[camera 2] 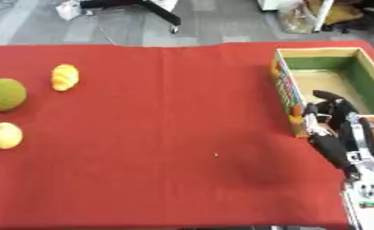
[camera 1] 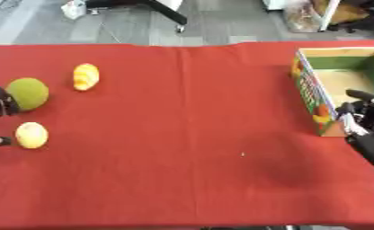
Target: Pick up the objects with one hand, pass them to the other hand, and then place them into the box on the other side of the table.
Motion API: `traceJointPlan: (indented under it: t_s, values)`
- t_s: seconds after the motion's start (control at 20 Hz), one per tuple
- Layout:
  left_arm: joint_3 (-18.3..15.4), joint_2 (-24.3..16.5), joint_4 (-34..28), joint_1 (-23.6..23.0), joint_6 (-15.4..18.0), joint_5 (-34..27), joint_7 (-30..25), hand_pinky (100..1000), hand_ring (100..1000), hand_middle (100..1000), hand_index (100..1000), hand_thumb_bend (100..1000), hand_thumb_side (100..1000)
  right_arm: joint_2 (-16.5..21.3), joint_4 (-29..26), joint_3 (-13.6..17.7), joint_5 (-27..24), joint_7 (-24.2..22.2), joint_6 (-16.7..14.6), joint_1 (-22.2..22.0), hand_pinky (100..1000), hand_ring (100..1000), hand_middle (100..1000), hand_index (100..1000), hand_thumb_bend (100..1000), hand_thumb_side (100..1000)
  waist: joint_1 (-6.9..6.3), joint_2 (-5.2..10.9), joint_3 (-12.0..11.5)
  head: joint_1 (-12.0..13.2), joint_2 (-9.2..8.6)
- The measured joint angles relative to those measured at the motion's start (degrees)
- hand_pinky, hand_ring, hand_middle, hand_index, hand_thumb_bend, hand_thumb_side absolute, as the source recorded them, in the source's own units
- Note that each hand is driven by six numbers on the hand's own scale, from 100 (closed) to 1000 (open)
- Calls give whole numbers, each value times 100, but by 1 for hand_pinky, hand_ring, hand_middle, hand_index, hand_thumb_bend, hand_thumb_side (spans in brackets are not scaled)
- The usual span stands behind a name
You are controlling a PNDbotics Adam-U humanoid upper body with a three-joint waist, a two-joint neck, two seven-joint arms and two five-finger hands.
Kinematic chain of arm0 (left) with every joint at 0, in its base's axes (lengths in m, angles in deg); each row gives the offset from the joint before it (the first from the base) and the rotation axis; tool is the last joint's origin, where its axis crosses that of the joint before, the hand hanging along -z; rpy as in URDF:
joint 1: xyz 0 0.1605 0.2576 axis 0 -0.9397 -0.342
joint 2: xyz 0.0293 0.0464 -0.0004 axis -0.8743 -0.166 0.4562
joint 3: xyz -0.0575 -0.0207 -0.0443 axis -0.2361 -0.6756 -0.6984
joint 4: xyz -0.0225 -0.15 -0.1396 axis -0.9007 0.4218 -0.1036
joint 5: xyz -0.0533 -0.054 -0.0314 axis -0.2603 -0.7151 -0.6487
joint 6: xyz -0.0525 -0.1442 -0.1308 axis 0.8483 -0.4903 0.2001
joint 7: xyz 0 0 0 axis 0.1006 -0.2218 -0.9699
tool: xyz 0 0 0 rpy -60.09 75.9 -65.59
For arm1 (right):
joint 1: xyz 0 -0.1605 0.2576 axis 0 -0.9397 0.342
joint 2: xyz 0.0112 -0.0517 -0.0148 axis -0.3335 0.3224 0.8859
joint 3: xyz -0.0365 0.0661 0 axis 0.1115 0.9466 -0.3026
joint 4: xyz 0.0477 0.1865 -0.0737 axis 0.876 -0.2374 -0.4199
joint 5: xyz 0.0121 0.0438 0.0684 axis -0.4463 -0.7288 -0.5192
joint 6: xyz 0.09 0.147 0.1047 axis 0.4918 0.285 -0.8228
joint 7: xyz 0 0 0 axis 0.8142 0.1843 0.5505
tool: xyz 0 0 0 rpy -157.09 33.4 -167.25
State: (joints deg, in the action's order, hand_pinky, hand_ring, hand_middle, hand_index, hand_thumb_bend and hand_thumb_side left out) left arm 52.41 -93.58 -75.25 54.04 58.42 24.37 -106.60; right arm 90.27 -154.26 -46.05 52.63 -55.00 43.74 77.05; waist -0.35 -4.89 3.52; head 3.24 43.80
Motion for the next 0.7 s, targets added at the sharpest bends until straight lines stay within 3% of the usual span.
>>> traceJointPlan:
  t_s: [0.3,0.45,0.5,0.55,0.7]
  values:
    - [48,252,165,15,10,410,299,755,663,632,731,389,113,0,0,0,0,-4,3,1,636,680,523,792,100,395,0,0,9,7,0]
    - [50,322,192,13,-10,655,696,679,569,530,621,225,100,0,0,0,0,-4,3,1,636,680,523,792,100,394,0,0,16,9,0]
    - [51,334,192,5,-12,723,872,674,564,525,614,217,100,0,0,0,0,-4,3,2,636,680,523,792,100,394,0,0,19,11,0]
    - [51,347,191,-9,-11,785,1057,625,515,477,549,145,100,0,0,0,0,-4,3,2,636,680,523,792,100,395,0,0,19,12,0]
    - [51,382,189,-55,1,932,1621,592,472,428,489,100,100,0,0,0,0,-4,3,2,636,680,523,792,100,395,0,0,19,12,0]
